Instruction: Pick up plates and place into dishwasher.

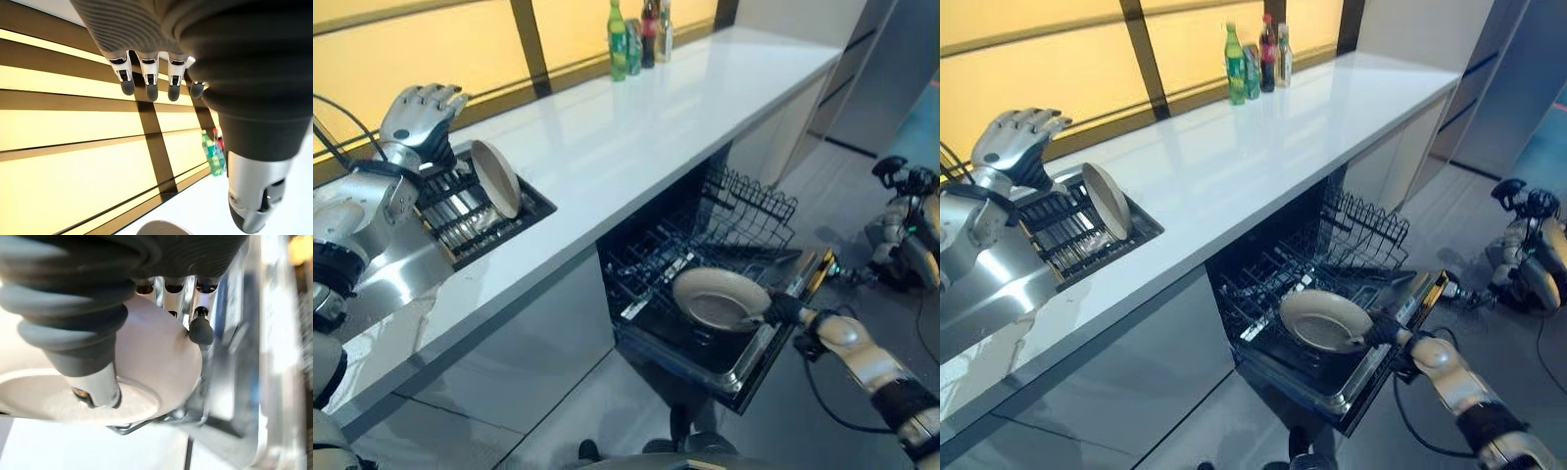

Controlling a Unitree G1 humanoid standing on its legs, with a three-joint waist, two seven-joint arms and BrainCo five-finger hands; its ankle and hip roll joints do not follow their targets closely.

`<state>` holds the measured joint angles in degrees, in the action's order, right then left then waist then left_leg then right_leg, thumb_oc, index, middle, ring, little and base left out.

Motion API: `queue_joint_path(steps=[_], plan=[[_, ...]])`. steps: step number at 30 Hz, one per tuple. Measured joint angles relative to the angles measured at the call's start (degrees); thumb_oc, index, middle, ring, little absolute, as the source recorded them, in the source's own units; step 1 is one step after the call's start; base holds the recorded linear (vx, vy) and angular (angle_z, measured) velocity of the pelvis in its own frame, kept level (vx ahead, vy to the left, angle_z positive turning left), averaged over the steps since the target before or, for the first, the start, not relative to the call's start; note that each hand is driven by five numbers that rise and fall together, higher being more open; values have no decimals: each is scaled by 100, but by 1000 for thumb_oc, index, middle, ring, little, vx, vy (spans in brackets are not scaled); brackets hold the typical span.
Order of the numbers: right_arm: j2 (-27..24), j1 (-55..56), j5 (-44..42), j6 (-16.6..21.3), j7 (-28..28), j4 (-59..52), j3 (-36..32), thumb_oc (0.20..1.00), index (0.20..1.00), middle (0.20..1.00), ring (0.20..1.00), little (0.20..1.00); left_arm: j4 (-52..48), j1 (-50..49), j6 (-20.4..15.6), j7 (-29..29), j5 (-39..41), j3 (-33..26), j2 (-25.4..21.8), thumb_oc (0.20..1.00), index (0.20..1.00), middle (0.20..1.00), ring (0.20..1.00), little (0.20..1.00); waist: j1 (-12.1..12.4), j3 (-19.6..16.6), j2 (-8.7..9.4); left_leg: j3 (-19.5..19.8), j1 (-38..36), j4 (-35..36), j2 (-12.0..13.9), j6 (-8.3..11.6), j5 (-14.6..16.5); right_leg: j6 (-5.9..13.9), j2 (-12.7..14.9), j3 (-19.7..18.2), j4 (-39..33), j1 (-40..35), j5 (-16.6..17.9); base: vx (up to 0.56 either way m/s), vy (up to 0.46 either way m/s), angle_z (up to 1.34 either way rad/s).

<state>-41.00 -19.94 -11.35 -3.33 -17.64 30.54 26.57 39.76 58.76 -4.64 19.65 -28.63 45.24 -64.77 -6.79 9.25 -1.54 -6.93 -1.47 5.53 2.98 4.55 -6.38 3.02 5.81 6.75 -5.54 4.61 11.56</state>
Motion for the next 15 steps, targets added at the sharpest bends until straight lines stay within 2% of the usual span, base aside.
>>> queue_joint_path(steps=[4, 7, 10, 15], plan=[[74, -854, -188, -213, -58, 504, 392, 200, 200, 200, 200, 200, 200, 546, 130, -10, -235, 450, 236, 1000, 1000, 1000, 1000, 1000, 143, 275, -168, 77, 182, -5, -20, -13, -15, -13, 11, 36, 5, 154, 58, -112, 41, 7], [273, -1510, -244, -374, -99, 887, 653, 200, 200, 200, 200, 200, 388, 890, 271, -75, -343, 643, 374, 1000, 1000, 1000, 1000, 1000, 194, 514, -192, 96, 224, -8, -28, -20, -19, -61, 5, 85, 31, 189, 78, -52, 22, 4], [489, -1812, -287, -467, -106, 1062, 768, 200, 200, 200, 200, 200, 438, 1021, 312, -154, -445, 764, 439, 1000, 1000, 1000, 1000, 1000, 213, 553, -198, 134, 249, -29, -27, -18, -13, -111, 4, 146, 32, 190, 71, -27, 12, 7], [668, -2357, -285, -679, -146, 1492, 795, 200, 200, 200, 200, 200, 442, 1403, 365, -294, -449, 985, 529, 1000, 1000, 1000, 1000, 1000, 377, 725, -260, 253, 334, -36, -49, -30, -24, -107, 41, 266, 32, 211, 57, -19, 21, 13]])
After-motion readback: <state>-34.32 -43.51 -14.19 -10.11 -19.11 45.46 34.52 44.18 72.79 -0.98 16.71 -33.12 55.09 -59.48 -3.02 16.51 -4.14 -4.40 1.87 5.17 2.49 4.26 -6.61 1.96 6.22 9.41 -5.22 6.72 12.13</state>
